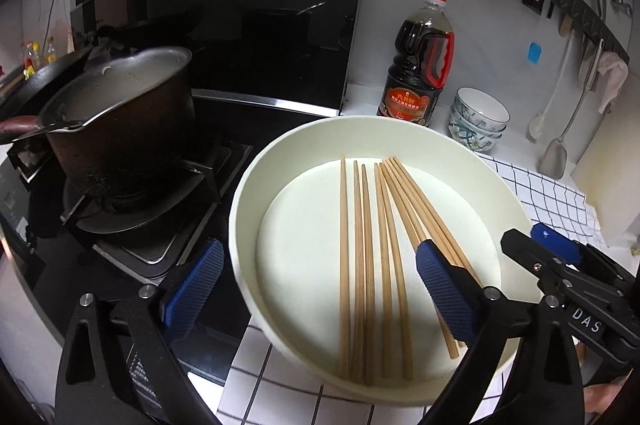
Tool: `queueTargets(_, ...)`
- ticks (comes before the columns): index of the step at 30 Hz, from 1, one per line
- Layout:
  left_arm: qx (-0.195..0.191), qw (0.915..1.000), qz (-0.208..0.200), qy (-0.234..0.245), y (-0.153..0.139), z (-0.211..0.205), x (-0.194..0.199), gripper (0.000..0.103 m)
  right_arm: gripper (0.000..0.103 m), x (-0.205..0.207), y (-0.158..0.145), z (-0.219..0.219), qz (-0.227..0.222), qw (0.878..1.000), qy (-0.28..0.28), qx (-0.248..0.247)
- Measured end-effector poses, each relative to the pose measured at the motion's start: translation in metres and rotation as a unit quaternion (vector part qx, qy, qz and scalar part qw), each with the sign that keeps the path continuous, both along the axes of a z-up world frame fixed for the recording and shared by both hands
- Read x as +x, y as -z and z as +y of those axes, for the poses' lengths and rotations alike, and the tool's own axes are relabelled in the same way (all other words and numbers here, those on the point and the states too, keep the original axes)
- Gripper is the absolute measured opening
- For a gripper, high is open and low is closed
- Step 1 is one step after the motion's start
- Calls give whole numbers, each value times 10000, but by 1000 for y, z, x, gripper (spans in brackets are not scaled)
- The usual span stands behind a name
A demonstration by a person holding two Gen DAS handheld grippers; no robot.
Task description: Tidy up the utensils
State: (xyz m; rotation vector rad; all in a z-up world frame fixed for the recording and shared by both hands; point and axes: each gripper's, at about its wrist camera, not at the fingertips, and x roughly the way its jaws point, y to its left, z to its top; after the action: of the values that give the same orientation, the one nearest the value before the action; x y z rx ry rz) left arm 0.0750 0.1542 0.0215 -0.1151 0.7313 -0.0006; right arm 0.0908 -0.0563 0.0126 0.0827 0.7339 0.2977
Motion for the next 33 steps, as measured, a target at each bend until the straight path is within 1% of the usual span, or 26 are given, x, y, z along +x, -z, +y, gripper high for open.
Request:
queueTargets(4, 24, 10000, -14, -25, -2, -2, -9, 96, 68, -11, -1, -4, -9, 9998, 140, -119)
queueTargets(8, 157, 9998, -59, -63, -4, -7, -19, 96, 70, -24, -3, -7, -78, 9993, 315, -209)
queueTargets(12, 258, 9996, -79, -93, -4, -12, -27, 97, 72, -33, -1, -4, -94, 9989, 346, -311)
queueTargets(16, 265, 9995, -48, -151, -3, -12, -33, 97, 73, -38, 0, -3, -77, 9987, 373, -340)
queueTargets(19, 188, 9996, 21, -189, -1, -9, -33, 97, 73, -40, 1, -3, -67, 9985, 400, -366)
queueTargets(23, 193, 9995, 11, -260, 3, -7, -34, 97, 74, -42, 3, -6, -105, 9982, 432, -397)
queueTargets(28, 160, 9996, 43, -225, 11, -4, -38, 97, 74, -48, 13, -10, -56, 9975, 582, -393)
queueTargets(33, 234, 9996, 33, -165, 14, -2, -41, 97, 74, -57, 12, -15, -152, 9965, 761, -316)
